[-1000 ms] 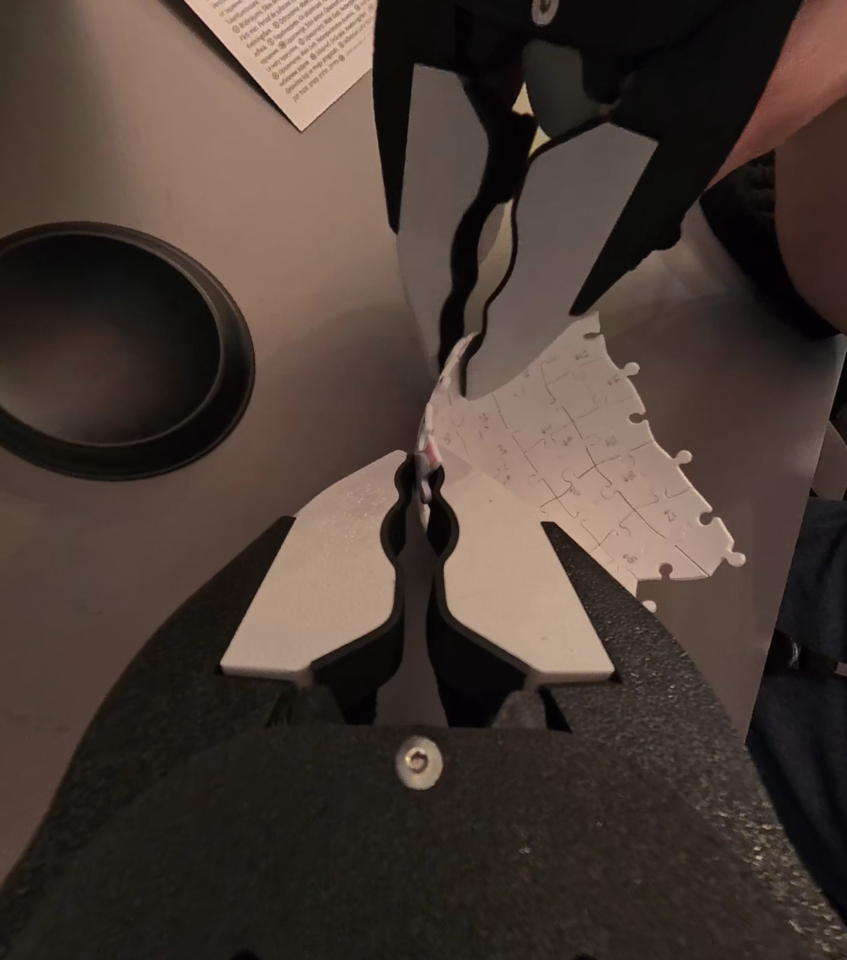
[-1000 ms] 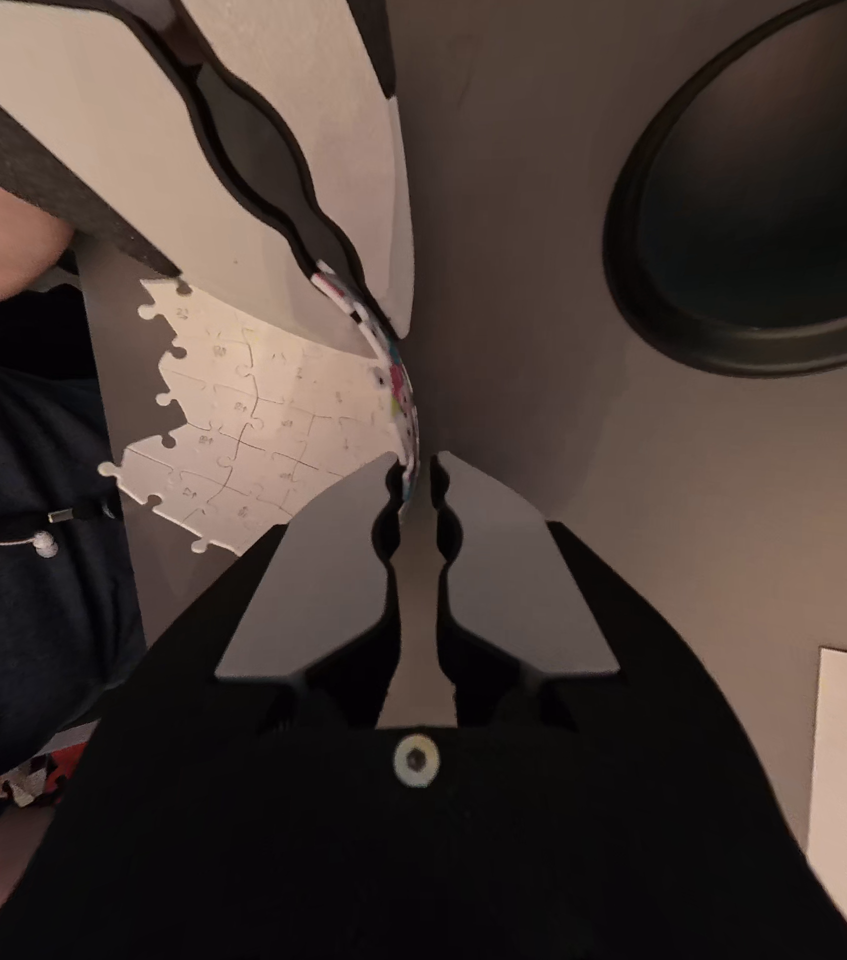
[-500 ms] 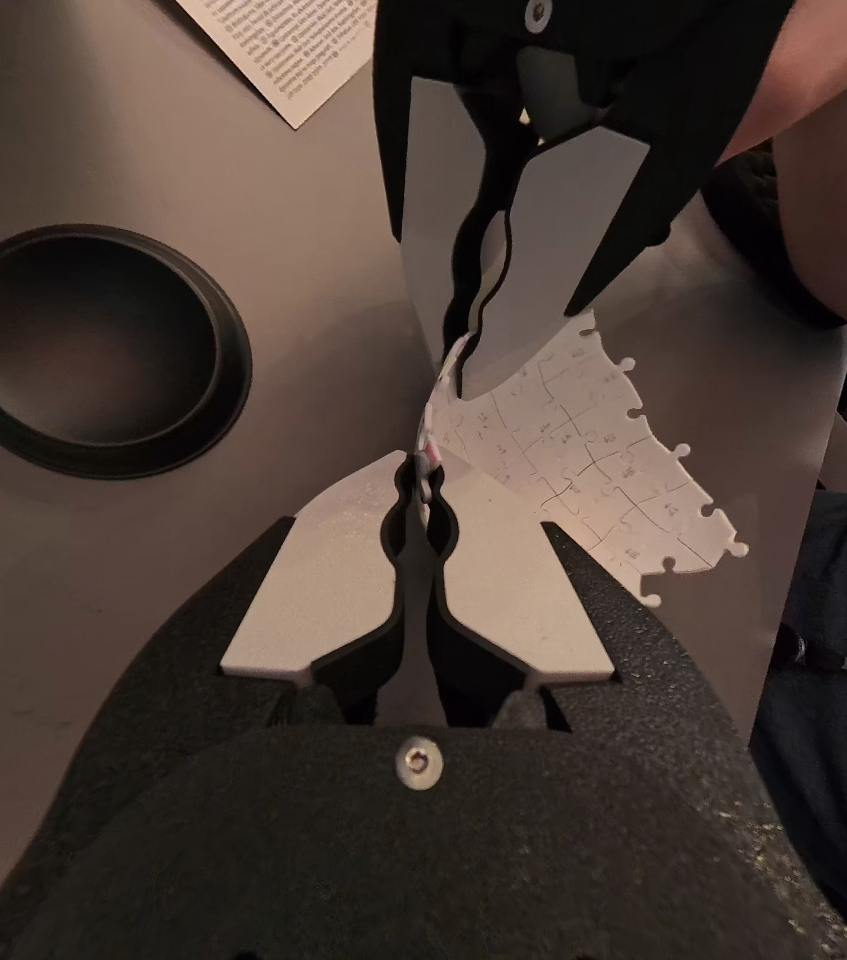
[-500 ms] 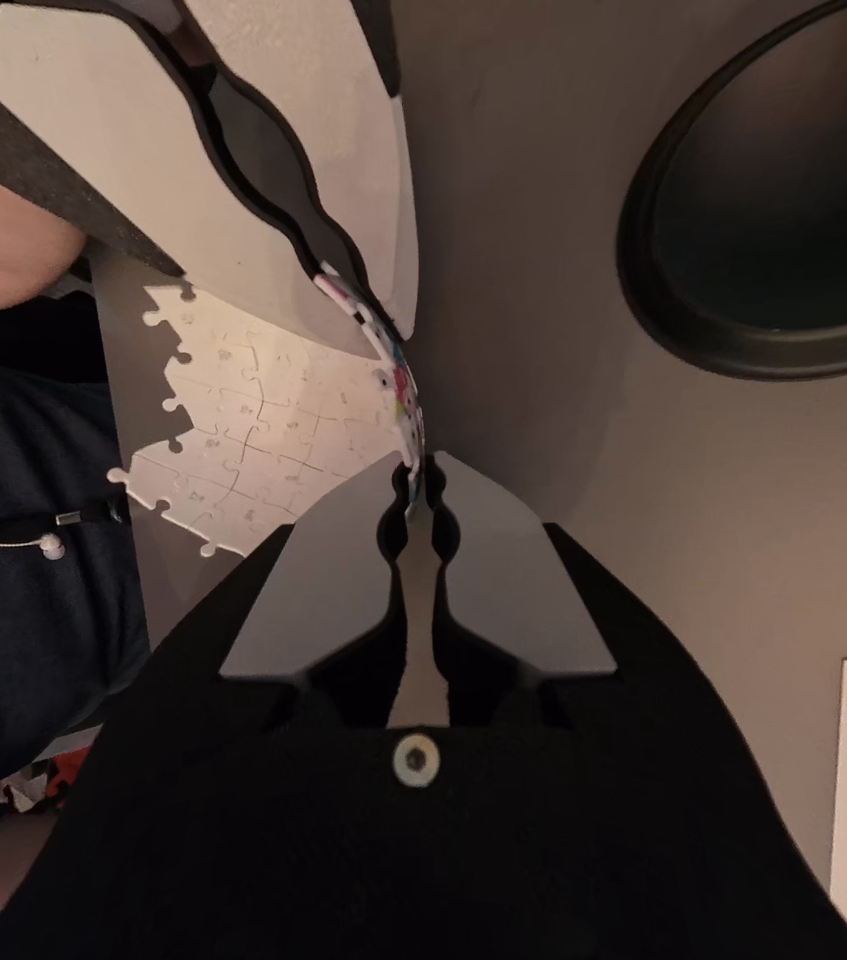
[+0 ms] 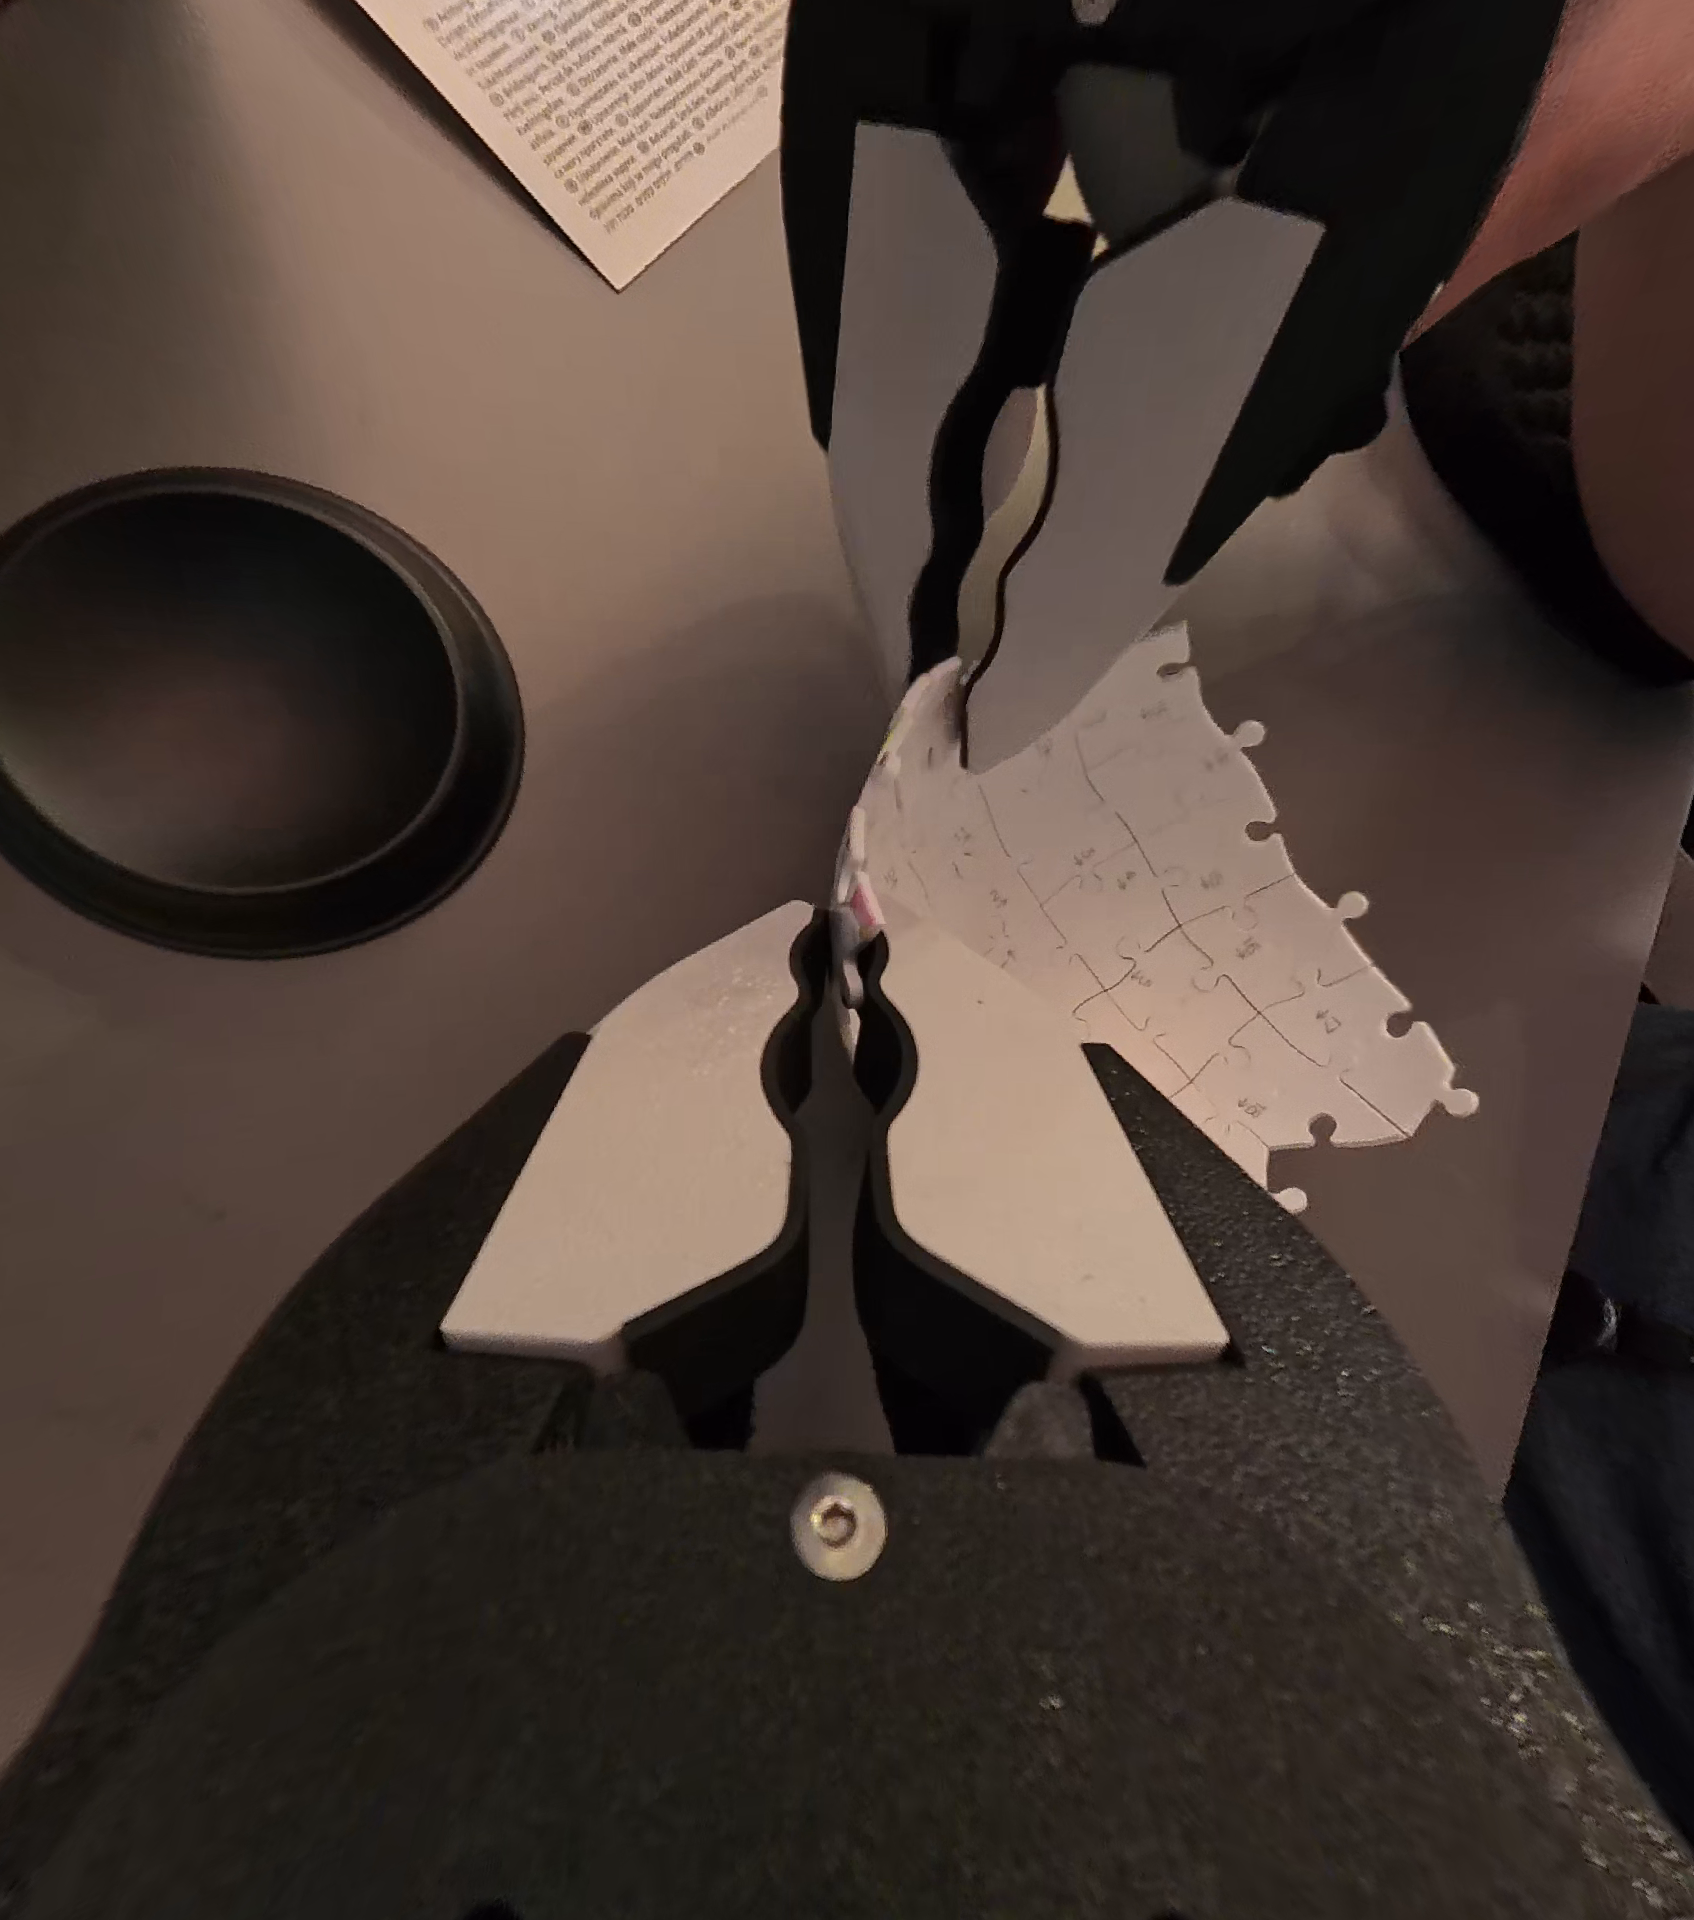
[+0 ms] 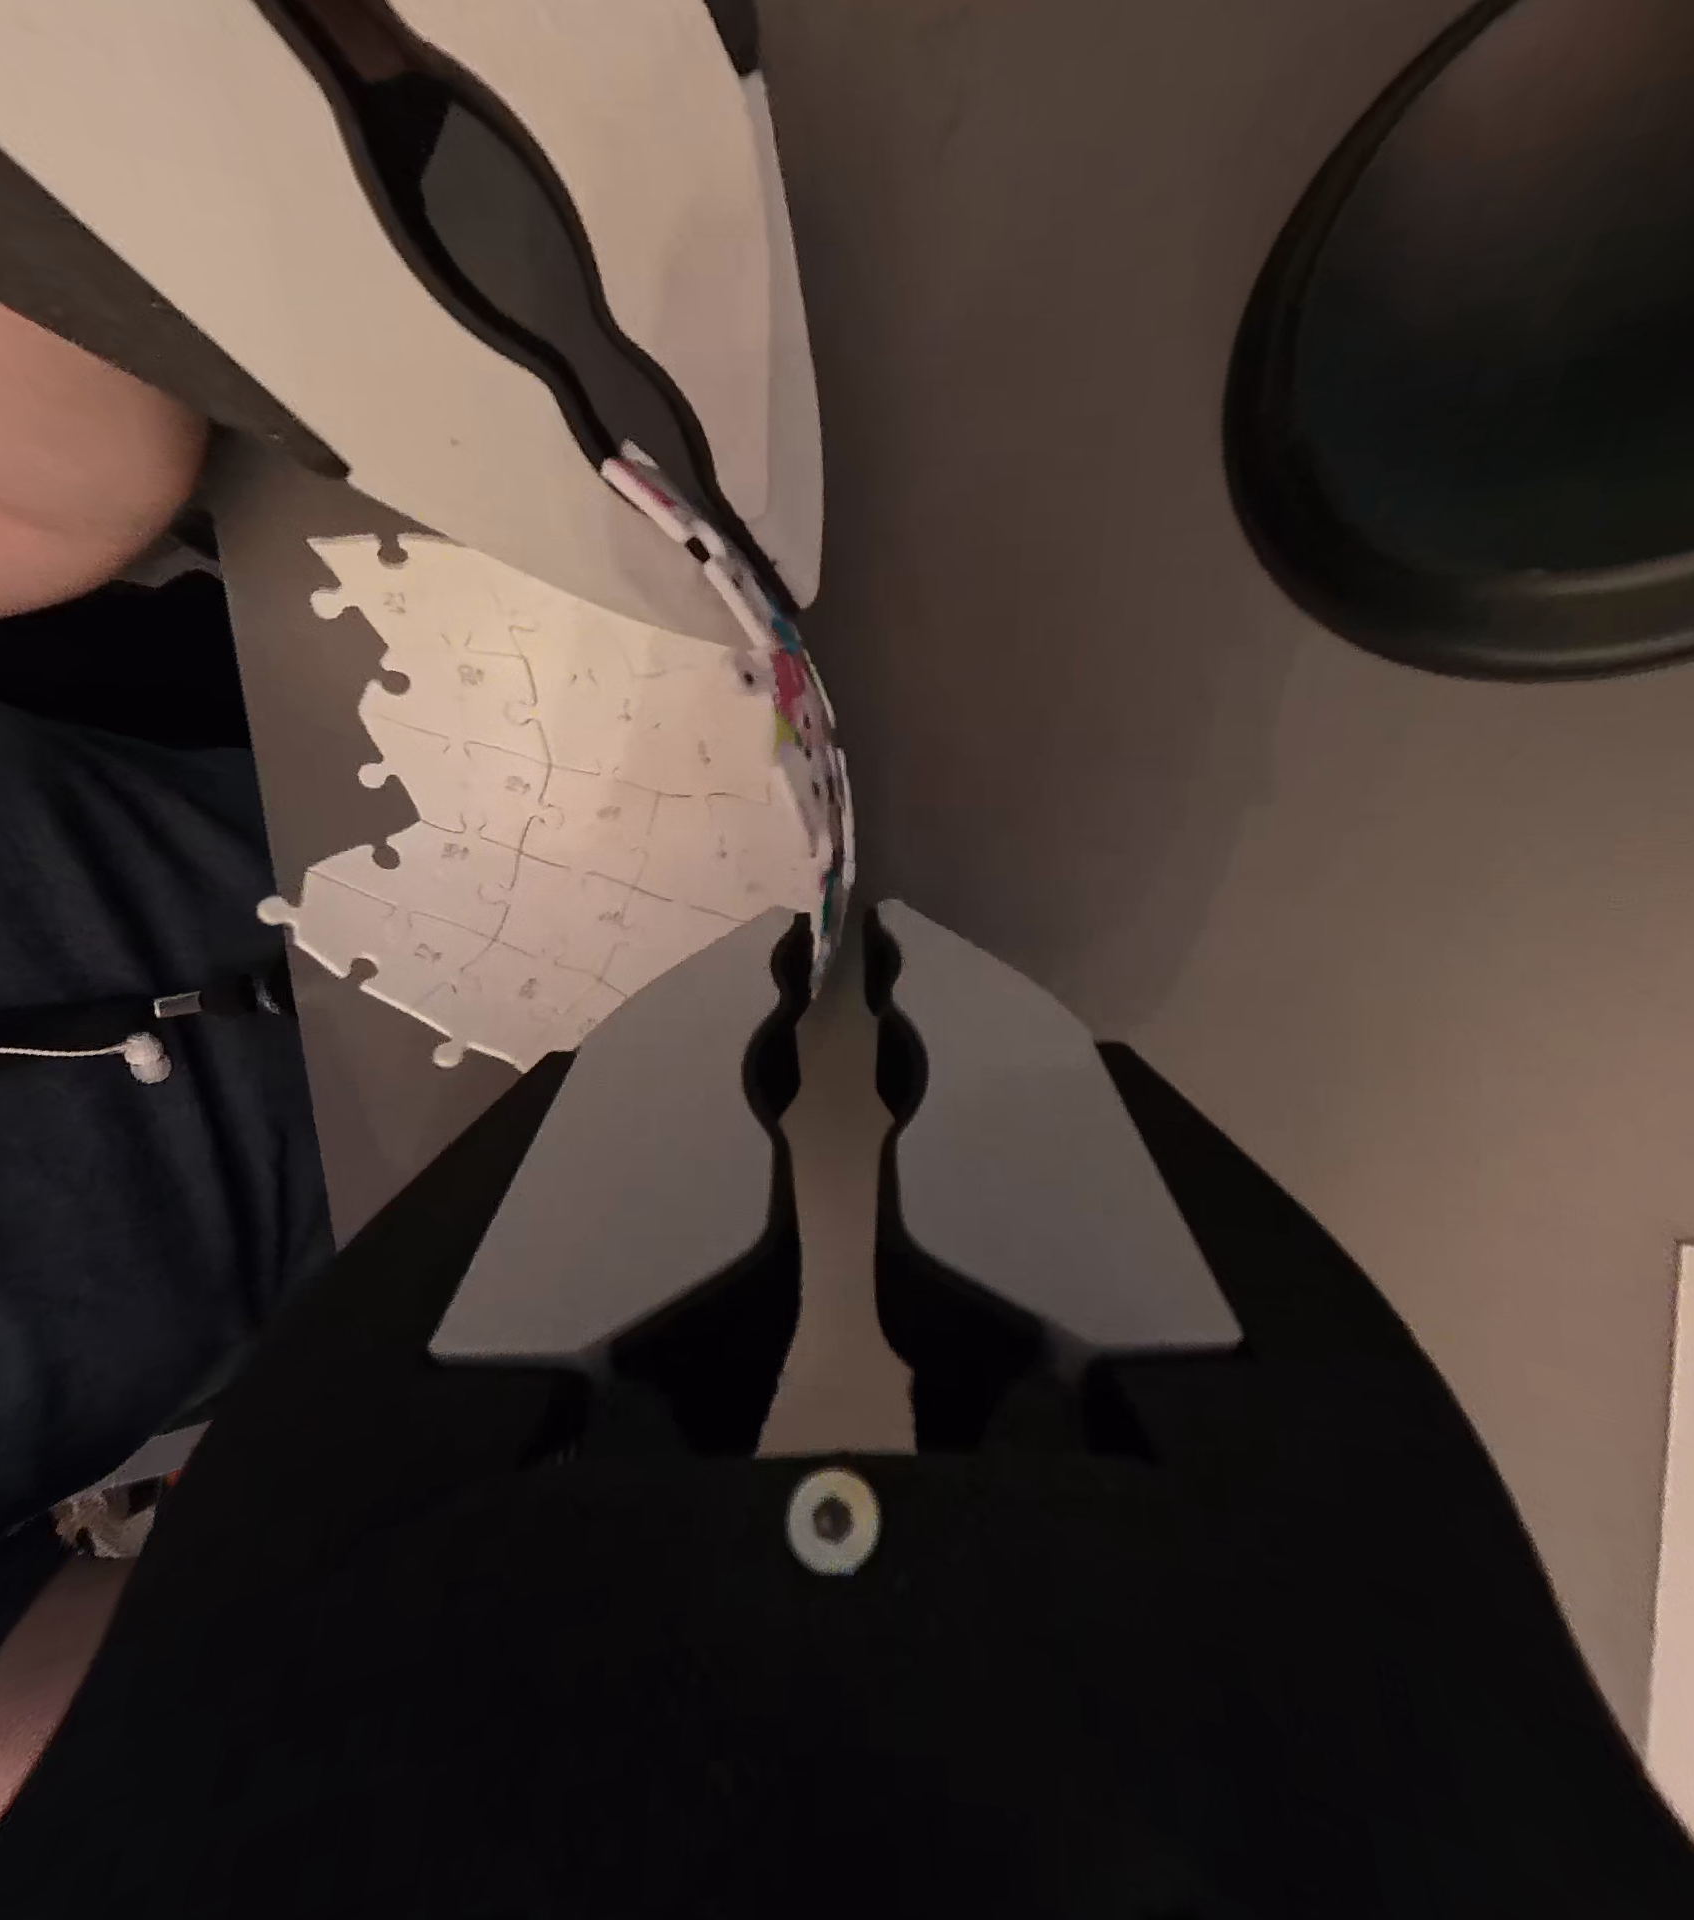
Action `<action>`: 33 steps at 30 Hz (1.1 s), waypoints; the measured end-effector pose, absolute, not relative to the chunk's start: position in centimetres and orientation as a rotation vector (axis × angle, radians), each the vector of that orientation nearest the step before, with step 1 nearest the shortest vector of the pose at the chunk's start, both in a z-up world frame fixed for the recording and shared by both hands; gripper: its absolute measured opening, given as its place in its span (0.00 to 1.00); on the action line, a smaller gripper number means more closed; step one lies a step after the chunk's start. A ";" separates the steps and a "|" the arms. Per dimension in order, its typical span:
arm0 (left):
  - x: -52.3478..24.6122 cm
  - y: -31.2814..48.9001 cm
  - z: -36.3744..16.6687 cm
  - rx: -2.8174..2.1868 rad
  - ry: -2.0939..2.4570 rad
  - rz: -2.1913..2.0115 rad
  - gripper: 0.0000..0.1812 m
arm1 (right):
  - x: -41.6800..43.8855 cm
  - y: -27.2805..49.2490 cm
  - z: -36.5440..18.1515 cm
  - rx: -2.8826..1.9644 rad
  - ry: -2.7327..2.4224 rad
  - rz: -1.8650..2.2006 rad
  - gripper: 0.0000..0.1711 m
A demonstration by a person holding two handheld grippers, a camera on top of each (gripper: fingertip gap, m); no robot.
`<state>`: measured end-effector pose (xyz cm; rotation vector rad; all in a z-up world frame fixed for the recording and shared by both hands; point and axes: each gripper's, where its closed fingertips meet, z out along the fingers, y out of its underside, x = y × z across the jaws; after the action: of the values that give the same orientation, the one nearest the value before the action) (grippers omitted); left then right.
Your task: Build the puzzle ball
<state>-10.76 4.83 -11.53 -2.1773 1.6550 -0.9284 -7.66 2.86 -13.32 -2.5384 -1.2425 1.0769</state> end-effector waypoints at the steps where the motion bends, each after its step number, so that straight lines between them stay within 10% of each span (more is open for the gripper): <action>1: -10.8 4.8 -11.5 -2.174 1.661 -0.917 0.01 | -7.8 2.7 -13.3 -2.539 -1.248 1.096 0.04; 33: -10.9 5.1 -11.1 -2.119 1.699 -0.764 0.01 | -8.9 3.8 -13.2 -2.547 -1.139 0.963 0.03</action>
<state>-10.93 5.06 -11.15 -2.1190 1.6988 -0.7641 -8.90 3.83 -13.20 -2.5469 -1.1391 0.9634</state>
